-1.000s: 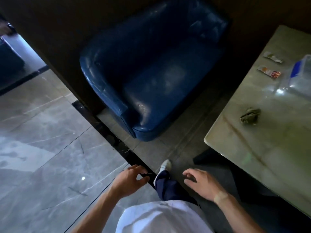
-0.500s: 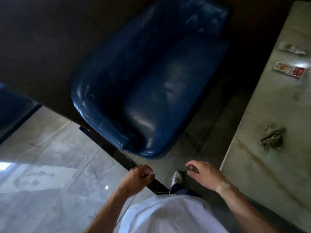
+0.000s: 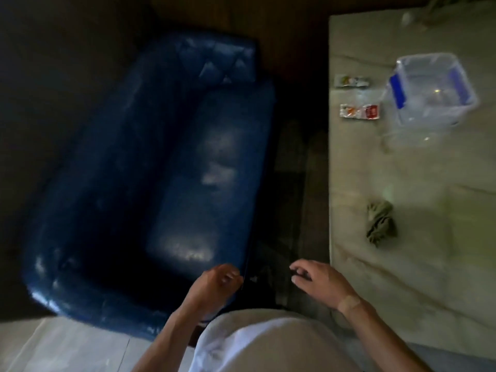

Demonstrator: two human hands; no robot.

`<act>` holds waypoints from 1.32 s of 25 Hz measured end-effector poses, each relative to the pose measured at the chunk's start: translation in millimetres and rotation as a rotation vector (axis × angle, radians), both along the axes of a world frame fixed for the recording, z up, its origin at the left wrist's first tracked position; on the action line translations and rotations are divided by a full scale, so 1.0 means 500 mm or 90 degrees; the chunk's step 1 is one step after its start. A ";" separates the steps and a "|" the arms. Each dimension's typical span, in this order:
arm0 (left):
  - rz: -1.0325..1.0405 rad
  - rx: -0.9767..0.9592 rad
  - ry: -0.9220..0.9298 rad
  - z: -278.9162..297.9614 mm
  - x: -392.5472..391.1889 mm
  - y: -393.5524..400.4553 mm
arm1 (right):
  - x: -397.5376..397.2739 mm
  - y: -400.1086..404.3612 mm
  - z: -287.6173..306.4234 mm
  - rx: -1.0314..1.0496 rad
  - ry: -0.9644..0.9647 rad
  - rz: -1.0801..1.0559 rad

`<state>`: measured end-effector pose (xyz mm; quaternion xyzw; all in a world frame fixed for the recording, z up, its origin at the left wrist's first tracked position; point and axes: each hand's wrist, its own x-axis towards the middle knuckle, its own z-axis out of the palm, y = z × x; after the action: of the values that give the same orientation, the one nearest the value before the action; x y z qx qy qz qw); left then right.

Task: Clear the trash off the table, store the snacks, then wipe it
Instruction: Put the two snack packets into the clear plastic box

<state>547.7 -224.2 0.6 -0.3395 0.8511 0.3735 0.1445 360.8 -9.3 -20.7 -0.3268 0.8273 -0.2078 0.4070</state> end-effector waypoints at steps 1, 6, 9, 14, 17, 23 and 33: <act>-0.026 0.006 -0.004 -0.005 -0.031 -0.018 | -0.014 -0.004 -0.005 -0.001 0.003 -0.019; -0.132 0.012 -0.033 -0.045 -0.206 -0.117 | -0.092 -0.039 -0.027 0.004 0.004 -0.127; -0.200 0.027 -0.025 -0.060 -0.309 -0.183 | -0.150 -0.083 -0.027 0.025 0.008 -0.171; -0.293 0.079 -0.008 -0.090 -0.450 -0.292 | -0.260 -0.183 -0.018 0.074 0.023 -0.195; -0.315 0.091 0.009 -0.104 -0.522 -0.346 | -0.323 -0.238 -0.005 0.087 0.026 -0.214; -0.311 0.118 0.038 -0.116 -0.616 -0.421 | -0.409 -0.307 0.029 0.062 -0.001 -0.263; -0.322 0.116 0.036 -0.122 -0.804 -0.502 | -0.592 -0.336 0.013 0.066 -0.030 -0.333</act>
<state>145.9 -475.3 -60.6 -0.0913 0.8754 0.4101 0.2391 64.9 -177.3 -14.4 -0.0755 0.8833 -0.2712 0.3748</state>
